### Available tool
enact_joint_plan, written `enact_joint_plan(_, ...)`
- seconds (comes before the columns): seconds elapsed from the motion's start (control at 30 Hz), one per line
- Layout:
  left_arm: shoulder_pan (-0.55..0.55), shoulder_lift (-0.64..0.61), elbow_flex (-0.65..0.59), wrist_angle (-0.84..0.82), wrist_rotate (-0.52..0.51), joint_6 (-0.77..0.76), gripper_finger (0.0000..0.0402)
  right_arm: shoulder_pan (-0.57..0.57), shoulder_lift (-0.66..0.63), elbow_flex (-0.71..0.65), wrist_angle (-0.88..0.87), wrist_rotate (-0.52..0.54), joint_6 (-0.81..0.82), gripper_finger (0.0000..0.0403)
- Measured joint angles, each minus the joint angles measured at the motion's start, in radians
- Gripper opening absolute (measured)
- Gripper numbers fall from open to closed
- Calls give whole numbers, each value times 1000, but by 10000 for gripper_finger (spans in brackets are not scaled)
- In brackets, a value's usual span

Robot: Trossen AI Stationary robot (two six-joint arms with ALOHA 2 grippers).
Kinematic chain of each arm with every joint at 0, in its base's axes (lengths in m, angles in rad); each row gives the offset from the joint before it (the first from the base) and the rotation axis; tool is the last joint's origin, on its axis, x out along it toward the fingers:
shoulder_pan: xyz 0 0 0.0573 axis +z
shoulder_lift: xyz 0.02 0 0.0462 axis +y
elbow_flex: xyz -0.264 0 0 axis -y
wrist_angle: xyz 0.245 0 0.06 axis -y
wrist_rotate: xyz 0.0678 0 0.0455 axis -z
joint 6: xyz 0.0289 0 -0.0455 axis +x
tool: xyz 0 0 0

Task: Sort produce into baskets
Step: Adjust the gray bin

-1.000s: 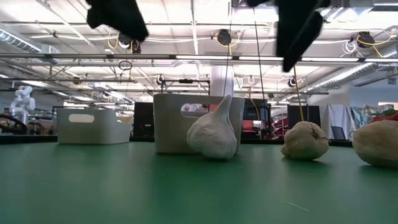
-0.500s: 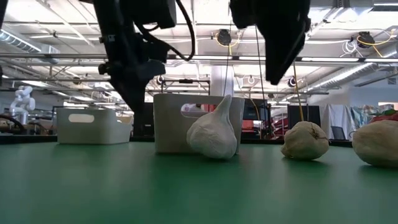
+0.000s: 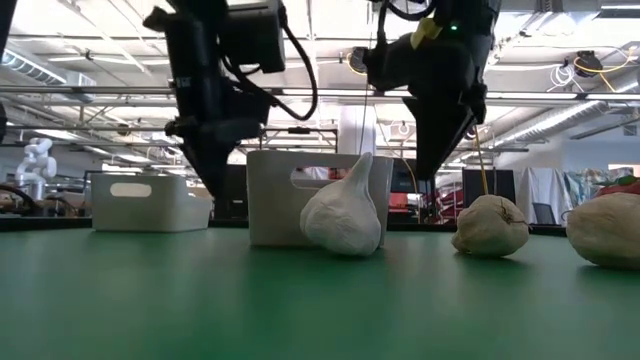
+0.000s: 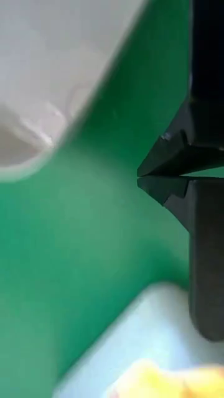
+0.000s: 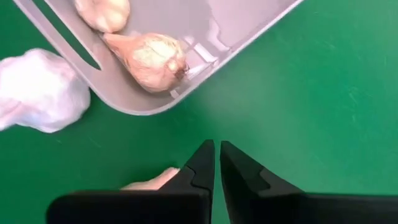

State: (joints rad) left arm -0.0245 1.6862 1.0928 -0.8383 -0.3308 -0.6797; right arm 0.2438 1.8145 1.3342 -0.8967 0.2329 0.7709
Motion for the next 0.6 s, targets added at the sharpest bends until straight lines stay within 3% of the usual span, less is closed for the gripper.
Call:
enact_joint_plan(0.2, 34, 1, -31, 159, 42, 8, 4, 25, 0, 0, 65, -2, 3, 3)
enact_joint_plan(0.6, 64, 13, -32, 265, 101, 41, 3, 47, 0, 0, 146, -56, 17, 1)
